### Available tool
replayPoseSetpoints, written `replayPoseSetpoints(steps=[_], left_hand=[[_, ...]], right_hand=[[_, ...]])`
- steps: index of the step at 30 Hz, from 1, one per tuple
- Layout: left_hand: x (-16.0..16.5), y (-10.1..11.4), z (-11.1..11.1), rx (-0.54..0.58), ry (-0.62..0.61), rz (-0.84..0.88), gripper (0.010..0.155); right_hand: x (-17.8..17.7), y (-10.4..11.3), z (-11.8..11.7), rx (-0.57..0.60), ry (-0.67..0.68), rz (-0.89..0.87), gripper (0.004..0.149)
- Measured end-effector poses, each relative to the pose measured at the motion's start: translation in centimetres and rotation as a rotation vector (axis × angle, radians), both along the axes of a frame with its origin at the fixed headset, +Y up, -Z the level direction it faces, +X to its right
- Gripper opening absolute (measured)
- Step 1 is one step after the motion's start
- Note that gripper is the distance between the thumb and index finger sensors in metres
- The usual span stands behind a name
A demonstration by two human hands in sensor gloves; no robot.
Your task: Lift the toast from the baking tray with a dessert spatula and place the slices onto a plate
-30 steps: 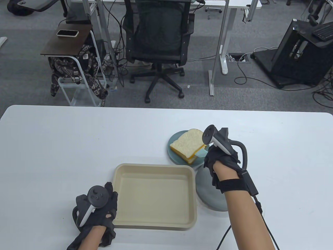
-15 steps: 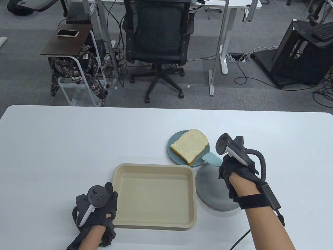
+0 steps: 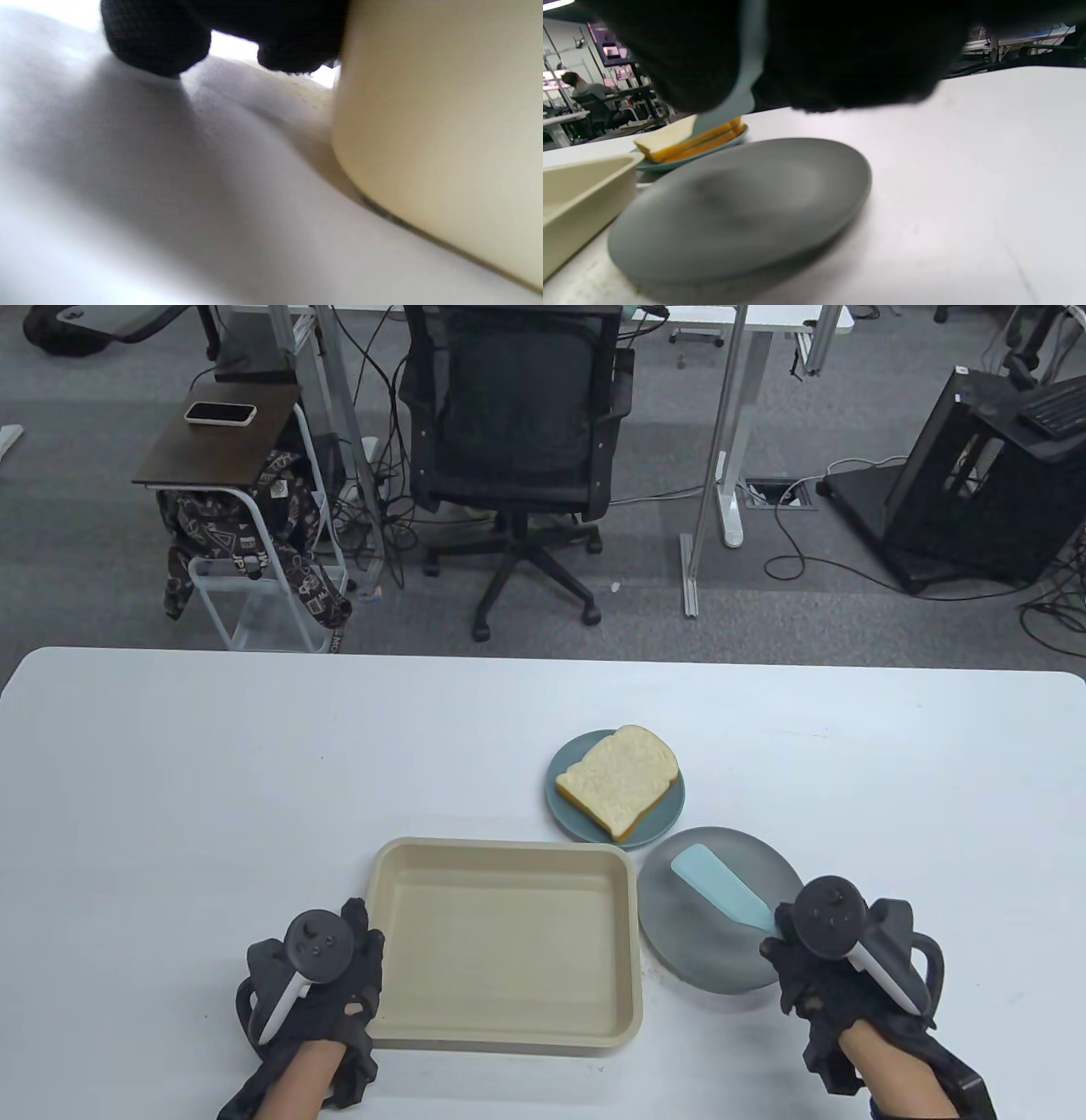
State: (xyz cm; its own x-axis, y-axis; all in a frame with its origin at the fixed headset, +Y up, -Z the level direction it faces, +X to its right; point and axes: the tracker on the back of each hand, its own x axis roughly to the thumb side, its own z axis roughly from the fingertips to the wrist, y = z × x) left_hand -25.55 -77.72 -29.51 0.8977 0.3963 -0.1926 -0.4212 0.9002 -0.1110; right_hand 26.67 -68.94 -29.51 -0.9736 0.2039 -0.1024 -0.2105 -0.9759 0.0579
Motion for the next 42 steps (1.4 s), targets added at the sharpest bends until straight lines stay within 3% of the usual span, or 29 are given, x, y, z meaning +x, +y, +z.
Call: replayPoseSetpoints(steps=[6,13,15,22,37,42], left_hand=[[0.0,0.0,0.0,0.001,0.002,0.000,0.060],[0.0,0.0,0.0,-0.002,0.001,0.002,0.060],[0.0,0.0,0.0,-0.002,0.001,0.001,0.060],[0.0,0.0,0.0,-0.004,0.001,0.002,0.061],[-0.8,0.7,0.0,-0.006,0.018,0.024,0.060],[-1.5,2.7,0.1,0.098,0.018,-0.025,0.070]], right_hand=[[1.4,-4.4,0.9,0.046,-0.052,-0.101,0.056],[0.3,-6.9,1.5,0.107,-0.052,-0.067,0.056],[0.0,-7.2,1.5,0.069,-0.066,-0.056,0.056],[0.0,-7.8,1.3,-0.024,-0.088,-0.111,0.057],[-0.4,-6.6,2.5,-0.039,-0.136,-0.031,0.074],[-1.4,-4.7,2.5,0.079,-0.159,0.067,0.079]])
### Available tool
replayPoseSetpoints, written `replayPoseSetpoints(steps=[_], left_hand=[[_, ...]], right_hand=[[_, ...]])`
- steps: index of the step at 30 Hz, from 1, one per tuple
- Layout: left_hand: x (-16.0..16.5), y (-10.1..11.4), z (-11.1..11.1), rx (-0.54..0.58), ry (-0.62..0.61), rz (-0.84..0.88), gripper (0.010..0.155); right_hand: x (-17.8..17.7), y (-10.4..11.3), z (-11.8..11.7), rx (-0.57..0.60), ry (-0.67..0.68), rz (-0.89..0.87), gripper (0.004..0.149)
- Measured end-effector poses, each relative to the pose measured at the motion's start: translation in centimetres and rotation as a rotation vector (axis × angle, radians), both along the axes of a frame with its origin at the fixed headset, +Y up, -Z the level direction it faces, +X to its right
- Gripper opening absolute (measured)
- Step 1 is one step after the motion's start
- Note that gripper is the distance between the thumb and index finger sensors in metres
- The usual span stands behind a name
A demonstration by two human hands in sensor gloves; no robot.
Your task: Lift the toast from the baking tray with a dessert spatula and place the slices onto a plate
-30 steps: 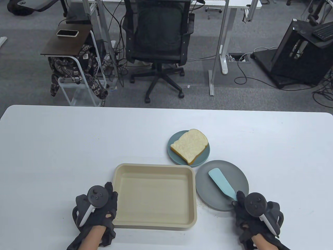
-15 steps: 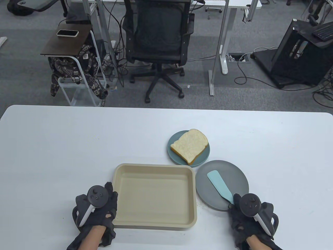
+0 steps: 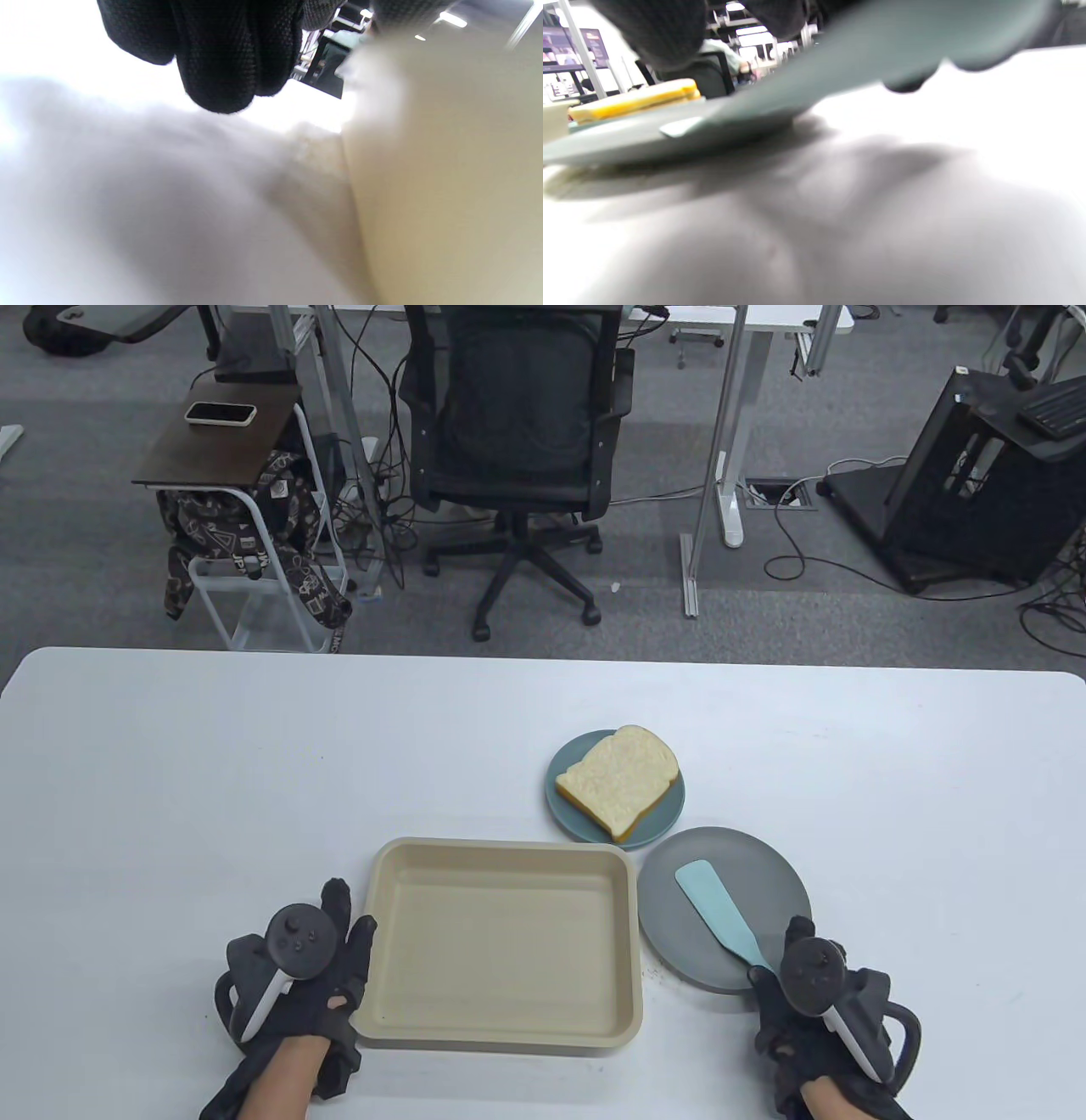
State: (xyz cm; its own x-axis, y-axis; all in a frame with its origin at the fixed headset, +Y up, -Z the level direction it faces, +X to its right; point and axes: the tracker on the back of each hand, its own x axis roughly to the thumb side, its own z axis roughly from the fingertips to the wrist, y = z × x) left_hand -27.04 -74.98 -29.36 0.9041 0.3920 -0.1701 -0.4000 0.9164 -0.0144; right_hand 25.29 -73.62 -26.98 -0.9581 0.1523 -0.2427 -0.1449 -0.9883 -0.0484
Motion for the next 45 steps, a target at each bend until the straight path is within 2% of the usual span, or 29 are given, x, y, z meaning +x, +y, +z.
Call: replayPoseSetpoints(steps=[4,7,10,12,16,21,33,45], left_hand=[[1.1,2.1,0.2,0.129,-0.086,0.036,0.078],[2.7,3.5,0.5,0.235,-0.177,0.012,0.083],[4.4,4.6,0.8,0.323,-0.251,-0.043,0.086],[5.4,5.2,0.9,0.339,-0.299,-0.064,0.087],[7.1,6.1,0.4,0.332,-0.360,-0.032,0.088],[8.6,7.0,-0.3,0.344,-0.387,0.009,0.088],[9.2,6.1,0.0,0.351,-0.406,0.032,0.087],[9.7,5.5,-0.2,0.301,-0.415,0.022,0.087]], right_hand=[[-2.8,2.2,-0.1,0.133,0.071,0.052,0.083],[-5.6,3.4,-0.4,0.251,0.168,0.016,0.085],[-8.3,4.4,-0.5,0.332,0.241,-0.032,0.088],[-9.7,4.8,-0.6,0.346,0.274,-0.044,0.088],[-12.5,5.9,-1.2,0.370,0.328,-0.093,0.089],[-14.4,6.7,-1.3,0.425,0.361,-0.128,0.089],[-14.4,6.0,-1.2,0.399,0.376,-0.150,0.089],[-14.6,5.4,-1.8,0.361,0.385,-0.155,0.088]])
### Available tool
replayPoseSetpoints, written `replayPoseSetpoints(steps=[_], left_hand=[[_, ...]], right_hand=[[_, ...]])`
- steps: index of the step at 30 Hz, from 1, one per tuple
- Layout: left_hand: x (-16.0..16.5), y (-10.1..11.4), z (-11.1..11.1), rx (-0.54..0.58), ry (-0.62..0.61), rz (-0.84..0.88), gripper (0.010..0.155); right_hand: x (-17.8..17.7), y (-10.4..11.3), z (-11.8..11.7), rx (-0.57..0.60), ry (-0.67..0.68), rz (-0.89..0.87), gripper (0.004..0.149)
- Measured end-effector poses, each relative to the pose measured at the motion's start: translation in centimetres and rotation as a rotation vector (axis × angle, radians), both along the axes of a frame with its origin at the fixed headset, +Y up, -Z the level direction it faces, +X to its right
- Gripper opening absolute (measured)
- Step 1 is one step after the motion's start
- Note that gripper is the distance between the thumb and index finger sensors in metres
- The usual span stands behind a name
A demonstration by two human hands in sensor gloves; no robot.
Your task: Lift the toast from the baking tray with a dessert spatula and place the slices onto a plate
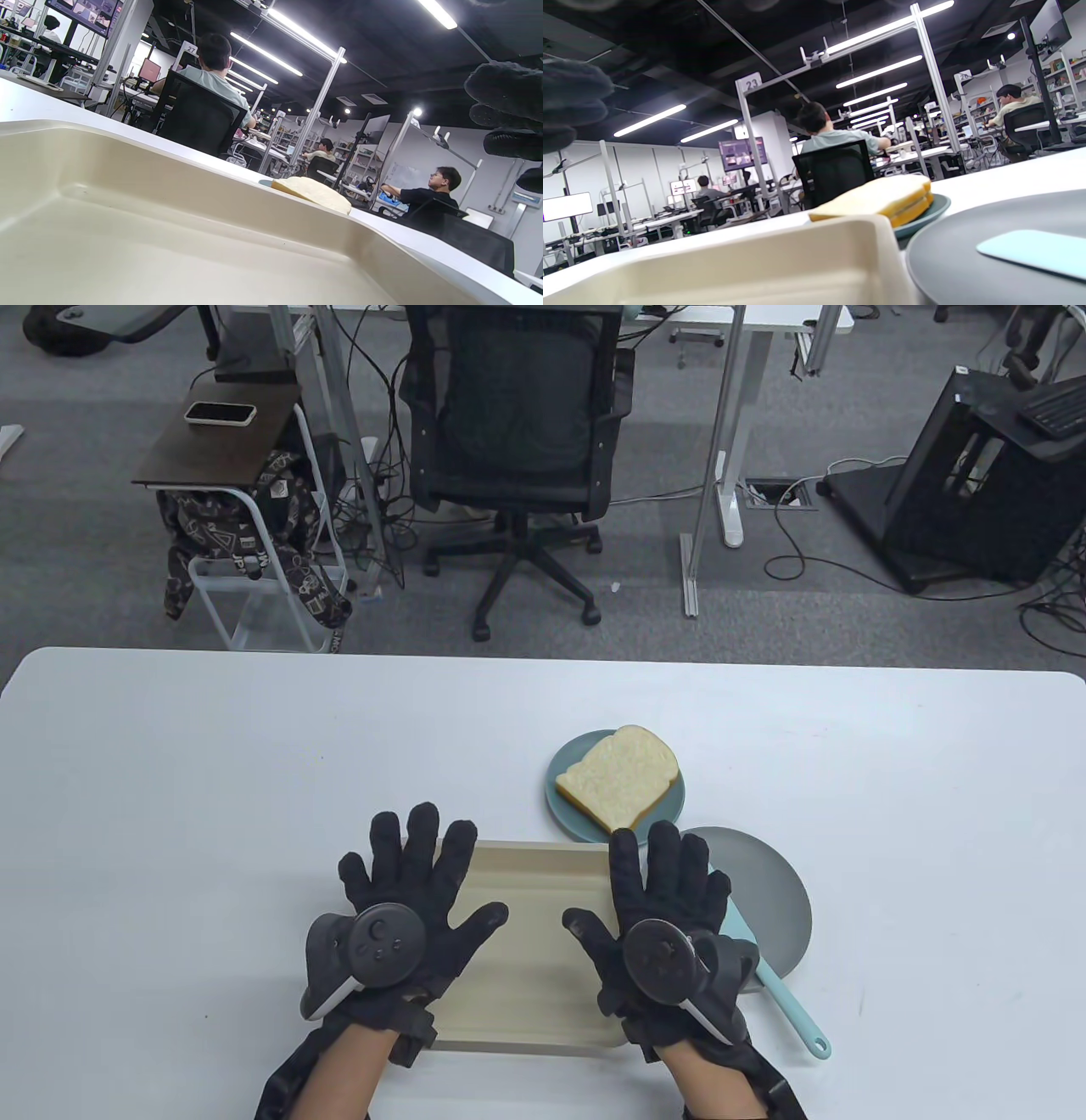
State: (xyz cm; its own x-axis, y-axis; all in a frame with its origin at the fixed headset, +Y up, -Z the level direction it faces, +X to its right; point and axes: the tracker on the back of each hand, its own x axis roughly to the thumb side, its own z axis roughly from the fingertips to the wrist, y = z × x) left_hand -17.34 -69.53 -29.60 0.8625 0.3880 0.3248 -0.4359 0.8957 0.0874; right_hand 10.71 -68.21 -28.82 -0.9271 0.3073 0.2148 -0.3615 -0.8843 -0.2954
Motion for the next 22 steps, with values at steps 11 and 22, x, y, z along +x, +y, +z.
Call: replayPoseSetpoints(steps=[11,22], left_hand=[[-0.10,-0.42,-0.16,-0.006,-0.001,0.008,0.087],[-0.17,-0.47,-0.13,-0.001,-0.004,0.012,0.087]], right_hand=[[0.20,-0.10,-0.15,-0.002,0.005,-0.005,0.089],[-0.19,-0.18,-0.01,0.006,0.025,0.006,0.088]])
